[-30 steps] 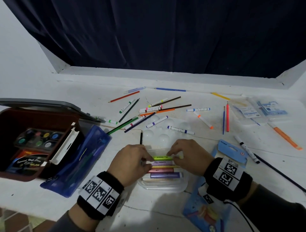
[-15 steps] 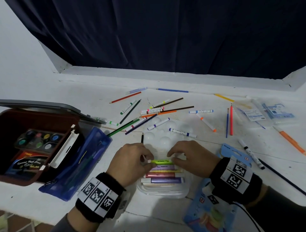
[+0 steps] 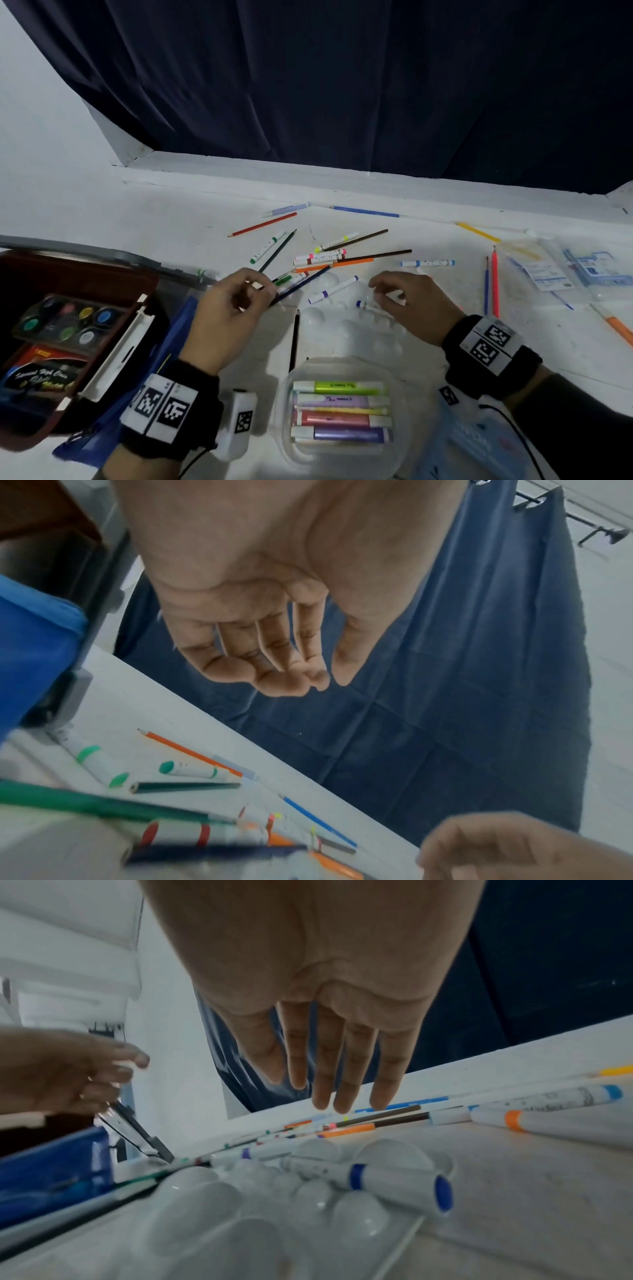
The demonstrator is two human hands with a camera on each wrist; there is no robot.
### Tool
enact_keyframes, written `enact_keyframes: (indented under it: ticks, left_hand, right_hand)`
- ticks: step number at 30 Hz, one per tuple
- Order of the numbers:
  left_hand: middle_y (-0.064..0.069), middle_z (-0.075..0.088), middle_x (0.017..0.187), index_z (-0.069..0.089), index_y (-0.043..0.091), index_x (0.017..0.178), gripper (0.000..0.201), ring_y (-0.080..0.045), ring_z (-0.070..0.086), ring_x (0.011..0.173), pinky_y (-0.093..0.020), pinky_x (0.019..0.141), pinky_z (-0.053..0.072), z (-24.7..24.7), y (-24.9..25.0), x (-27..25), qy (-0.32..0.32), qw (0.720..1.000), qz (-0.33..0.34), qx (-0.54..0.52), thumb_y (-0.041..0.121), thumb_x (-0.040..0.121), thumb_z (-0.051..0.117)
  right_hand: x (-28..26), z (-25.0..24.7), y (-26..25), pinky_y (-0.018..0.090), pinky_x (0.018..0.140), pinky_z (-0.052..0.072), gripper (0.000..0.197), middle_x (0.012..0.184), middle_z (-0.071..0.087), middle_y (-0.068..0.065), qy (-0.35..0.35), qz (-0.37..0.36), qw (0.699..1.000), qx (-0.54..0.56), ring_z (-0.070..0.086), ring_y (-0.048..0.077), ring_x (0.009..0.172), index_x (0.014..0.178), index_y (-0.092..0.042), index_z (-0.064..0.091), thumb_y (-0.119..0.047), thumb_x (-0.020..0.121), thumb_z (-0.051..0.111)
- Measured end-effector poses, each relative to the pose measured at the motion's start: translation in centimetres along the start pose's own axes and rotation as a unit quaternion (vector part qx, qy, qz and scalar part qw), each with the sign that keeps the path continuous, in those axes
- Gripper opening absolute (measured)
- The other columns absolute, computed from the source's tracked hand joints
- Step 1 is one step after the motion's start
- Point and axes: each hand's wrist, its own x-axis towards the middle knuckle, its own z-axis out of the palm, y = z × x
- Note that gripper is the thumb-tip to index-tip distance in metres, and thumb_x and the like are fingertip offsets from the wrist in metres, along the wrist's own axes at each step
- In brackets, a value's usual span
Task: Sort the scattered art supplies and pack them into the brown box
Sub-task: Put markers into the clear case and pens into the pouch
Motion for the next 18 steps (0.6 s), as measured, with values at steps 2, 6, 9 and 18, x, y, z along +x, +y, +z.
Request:
enact_keyframes:
  ticks: [2, 6, 9, 18]
  left_hand:
    - [-0.004, 0.063, 0.064, 0.069, 0.027, 0.083, 0.010, -0.016, 0.055, 0.057, -0.032, 0.061, 0.047, -0.3, -0.2, 2.5, 0.036, 0.999, -0.009, 0.007, 0.020, 0.090, 0.071]
    - [0.005, 0.070, 0.074, 0.068, 0.028, 0.087, 0.009, -0.013, 0.066, 0.071, -0.034, 0.073, 0.054, 0.3, 0.5, 8.6, 0.057, 0.995, -0.005, 0.079, 0.036, 0.089, 0.068]
    - [0.004, 0.068, 0.085, 0.069, 0.021, 0.100, 0.014, -0.016, 0.065, 0.079, -0.028, 0.077, 0.050, 2.1, 0.4, 13.6, 0.028, 0.988, -0.018, 0.149, 0.032, 0.093, 0.066]
    - [-0.016, 0.056, 0.130, 0.054, 0.011, 0.129, 0.037, -0.035, 0.055, 0.115, -0.040, 0.094, 0.045, 6.9, -4.3, 25.5, -0.199, 0.888, -0.036, 0.414, 0.031, 0.100, 0.044]
  right_hand:
    - [2.1, 0.0, 0.9, 0.031, 0.093, 0.048, 0.027, 0.117, 0.067, -0.003, -0.029, 0.023, 0.997, -0.060, 0.061, 0.013, 0.108, 0.120, -0.021, 0.063, -0.029, 0.094, 0.060]
    - [5.4, 0.3, 1.8, 0.035, 0.098, 0.047, 0.038, 0.127, 0.064, 0.000, -0.093, 0.064, 0.988, -0.106, 0.059, 0.018, 0.115, 0.130, -0.021, 0.056, -0.038, 0.096, 0.054]
    - [6.6, 0.1, 2.5, 0.028, 0.085, 0.046, 0.036, 0.116, 0.068, -0.001, -0.091, 0.067, 0.986, -0.120, 0.062, 0.015, 0.102, 0.127, -0.022, 0.059, -0.040, 0.097, 0.052]
    - [6.7, -0.2, 5.4, 0.006, 0.080, 0.045, 0.020, 0.105, 0.072, -0.001, -0.067, 0.065, 0.995, 0.021, 0.066, 0.006, 0.095, 0.113, -0.015, 0.068, -0.021, 0.094, 0.063]
